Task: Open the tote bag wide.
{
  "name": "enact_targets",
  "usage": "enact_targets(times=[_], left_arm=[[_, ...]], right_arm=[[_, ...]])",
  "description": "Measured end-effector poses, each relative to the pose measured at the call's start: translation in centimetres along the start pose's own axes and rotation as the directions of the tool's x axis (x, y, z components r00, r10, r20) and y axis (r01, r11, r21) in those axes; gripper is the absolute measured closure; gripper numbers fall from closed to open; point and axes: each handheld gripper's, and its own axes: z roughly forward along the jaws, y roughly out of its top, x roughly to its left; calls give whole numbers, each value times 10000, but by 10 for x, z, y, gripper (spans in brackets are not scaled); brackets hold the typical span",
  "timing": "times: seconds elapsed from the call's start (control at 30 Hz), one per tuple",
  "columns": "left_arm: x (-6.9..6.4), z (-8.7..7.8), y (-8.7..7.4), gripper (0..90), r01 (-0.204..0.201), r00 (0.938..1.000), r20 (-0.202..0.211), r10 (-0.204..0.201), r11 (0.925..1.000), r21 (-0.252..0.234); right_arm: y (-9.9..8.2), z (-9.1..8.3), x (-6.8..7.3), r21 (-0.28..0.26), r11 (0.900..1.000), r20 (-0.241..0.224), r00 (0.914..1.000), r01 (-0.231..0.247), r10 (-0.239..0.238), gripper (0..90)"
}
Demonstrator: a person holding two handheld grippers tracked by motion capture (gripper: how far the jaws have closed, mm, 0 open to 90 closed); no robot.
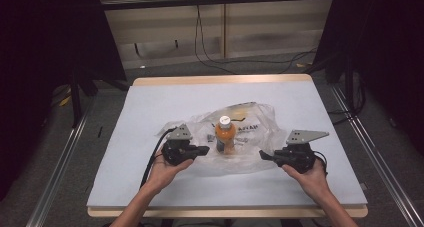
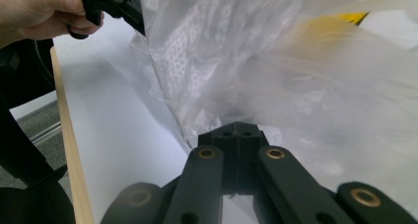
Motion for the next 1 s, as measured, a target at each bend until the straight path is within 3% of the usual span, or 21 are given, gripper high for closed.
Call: enact_targets(times=[0.3, 0.33, 0.53, 0.77, 1.0], left_arm=[[-7, -15, 2, 900, -116, 9999, 83, 119, 9993, -358], [-7, -18, 4, 900, -144, 9999, 58, 147, 9990, -431], [-4, -26, 10, 900, -87, 9999, -85, 80, 9963, -852], [6, -32, 29, 900, -135, 9991, -404, 88, 9930, -1172], [12, -54, 45, 900, -290, 9972, -726, 175, 9867, -1599]], right_arm=[[-17, -19, -3, 191, 9997, 458, 9988, -151, 143, 900], [-19, -30, -4, 14, 9998, 628, 9978, -221, 219, 900], [-17, -48, -6, -454, 9984, 941, 9948, -348, 389, 900], [17, -56, -19, -1244, 9920, 1328, 9904, -216, 382, 900], [42, -66, -29, -1782, 9839, 1543, 9873, -105, 385, 900]])
